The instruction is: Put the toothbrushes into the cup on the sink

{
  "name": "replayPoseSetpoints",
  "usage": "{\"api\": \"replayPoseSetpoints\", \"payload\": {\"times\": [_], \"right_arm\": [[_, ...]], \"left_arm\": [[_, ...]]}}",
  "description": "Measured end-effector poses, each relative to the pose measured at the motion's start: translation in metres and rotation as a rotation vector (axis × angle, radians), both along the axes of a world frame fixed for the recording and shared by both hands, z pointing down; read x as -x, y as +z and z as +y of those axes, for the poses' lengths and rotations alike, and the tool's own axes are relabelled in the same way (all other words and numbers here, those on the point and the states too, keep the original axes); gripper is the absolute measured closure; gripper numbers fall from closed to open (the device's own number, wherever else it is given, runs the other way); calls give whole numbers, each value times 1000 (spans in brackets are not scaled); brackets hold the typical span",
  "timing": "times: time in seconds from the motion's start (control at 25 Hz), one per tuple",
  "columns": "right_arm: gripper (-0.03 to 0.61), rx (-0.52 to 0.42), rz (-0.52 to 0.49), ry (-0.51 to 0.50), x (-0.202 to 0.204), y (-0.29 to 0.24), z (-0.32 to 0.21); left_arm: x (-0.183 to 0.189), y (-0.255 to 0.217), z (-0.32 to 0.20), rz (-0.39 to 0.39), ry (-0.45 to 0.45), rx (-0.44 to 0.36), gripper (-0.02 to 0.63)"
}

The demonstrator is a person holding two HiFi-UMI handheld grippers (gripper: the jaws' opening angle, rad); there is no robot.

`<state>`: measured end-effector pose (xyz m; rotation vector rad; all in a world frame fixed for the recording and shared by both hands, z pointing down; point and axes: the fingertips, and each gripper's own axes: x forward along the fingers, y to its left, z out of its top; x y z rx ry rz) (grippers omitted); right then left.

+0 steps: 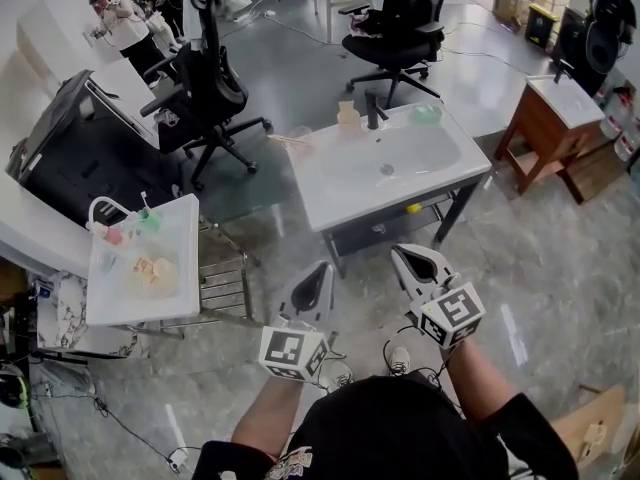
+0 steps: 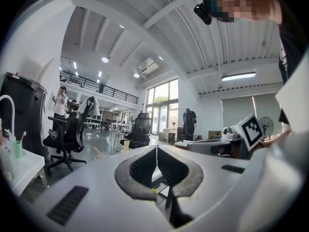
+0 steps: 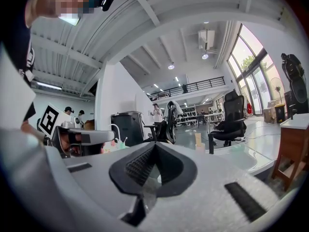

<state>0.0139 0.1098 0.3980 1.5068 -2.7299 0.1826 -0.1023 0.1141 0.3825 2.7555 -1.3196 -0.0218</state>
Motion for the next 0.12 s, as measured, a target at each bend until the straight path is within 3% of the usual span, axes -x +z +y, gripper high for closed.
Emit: {"api": "replayPoseSetpoints", "payload": {"times": [0.12], "right_arm": [[572, -2, 0, -1, -2, 0, 0]], "left_arm": [[-2, 0, 0, 1, 0, -2, 606]]}}
